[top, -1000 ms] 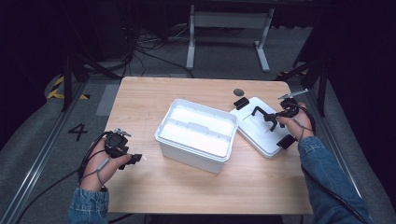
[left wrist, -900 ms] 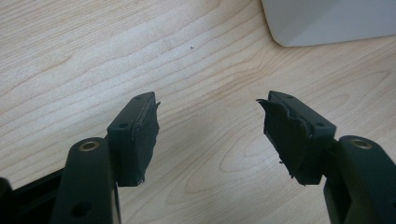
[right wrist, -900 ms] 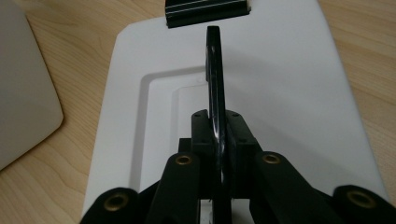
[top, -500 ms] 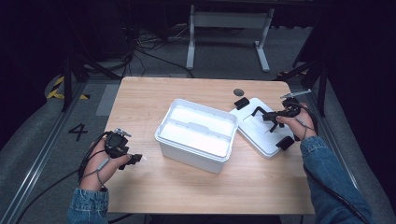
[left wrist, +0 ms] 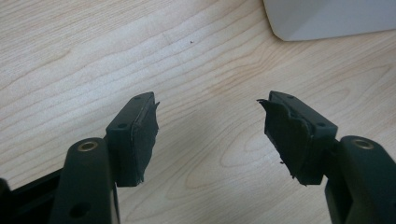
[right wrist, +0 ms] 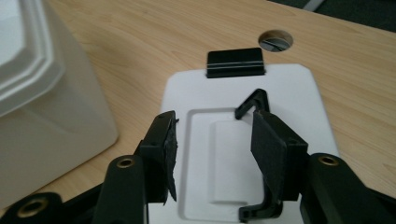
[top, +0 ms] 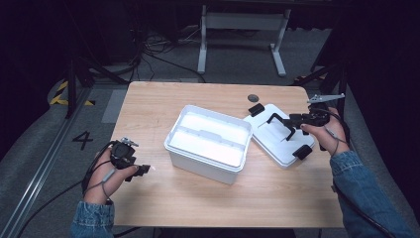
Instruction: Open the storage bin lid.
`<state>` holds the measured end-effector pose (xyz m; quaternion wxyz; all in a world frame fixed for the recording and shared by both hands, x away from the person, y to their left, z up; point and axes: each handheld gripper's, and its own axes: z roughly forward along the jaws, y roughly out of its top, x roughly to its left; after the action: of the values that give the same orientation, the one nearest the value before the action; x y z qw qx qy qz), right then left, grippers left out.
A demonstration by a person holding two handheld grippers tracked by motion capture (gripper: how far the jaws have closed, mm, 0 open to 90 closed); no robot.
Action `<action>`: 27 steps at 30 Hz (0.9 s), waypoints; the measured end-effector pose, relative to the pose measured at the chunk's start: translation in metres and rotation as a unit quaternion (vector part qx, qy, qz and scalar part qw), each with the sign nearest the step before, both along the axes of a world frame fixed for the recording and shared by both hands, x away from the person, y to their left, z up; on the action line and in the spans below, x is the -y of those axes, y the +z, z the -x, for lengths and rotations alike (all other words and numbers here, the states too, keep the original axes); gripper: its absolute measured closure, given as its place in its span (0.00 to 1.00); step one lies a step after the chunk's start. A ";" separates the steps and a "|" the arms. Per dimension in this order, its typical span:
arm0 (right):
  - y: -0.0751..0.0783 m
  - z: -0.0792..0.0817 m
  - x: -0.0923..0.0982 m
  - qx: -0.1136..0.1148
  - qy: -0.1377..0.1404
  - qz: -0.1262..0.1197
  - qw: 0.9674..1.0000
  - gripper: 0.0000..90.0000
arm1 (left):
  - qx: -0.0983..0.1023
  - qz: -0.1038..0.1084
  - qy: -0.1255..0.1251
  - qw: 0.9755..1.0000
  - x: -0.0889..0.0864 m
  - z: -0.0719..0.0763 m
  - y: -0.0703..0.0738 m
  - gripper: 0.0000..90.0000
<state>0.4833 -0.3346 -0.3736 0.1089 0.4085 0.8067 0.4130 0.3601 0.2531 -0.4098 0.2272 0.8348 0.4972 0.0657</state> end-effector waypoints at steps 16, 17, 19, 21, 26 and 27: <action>0.017 0.076 -0.032 0.019 0.096 -0.012 0.995 0.62 | 0.001 -0.003 0.002 1.000 0.000 0.003 0.001 0.39; 0.017 0.079 -0.033 0.018 0.099 -0.013 0.995 0.62 | 0.002 -0.003 0.002 1.000 0.000 0.003 0.001 0.39; 0.016 0.085 -0.035 0.019 0.106 -0.013 0.994 0.62 | 0.003 -0.004 0.000 1.000 -0.001 0.003 0.001 0.39; 0.015 0.091 -0.038 0.016 0.115 -0.015 0.993 0.61 | 0.003 -0.003 0.000 1.000 -0.001 0.003 0.001 0.39; 0.010 0.103 -0.044 0.012 0.134 -0.013 0.991 0.61 | 0.001 -0.003 -0.002 1.000 0.000 0.003 0.001 0.39; 0.008 0.106 -0.044 0.014 0.136 -0.015 0.991 0.61 | 0.001 -0.004 -0.001 1.000 0.000 0.003 0.000 0.39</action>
<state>0.3775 -0.2902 -0.3654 0.0567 0.2909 0.8470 0.4413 0.3573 0.2528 -0.4093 0.2239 0.8361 0.4962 0.0681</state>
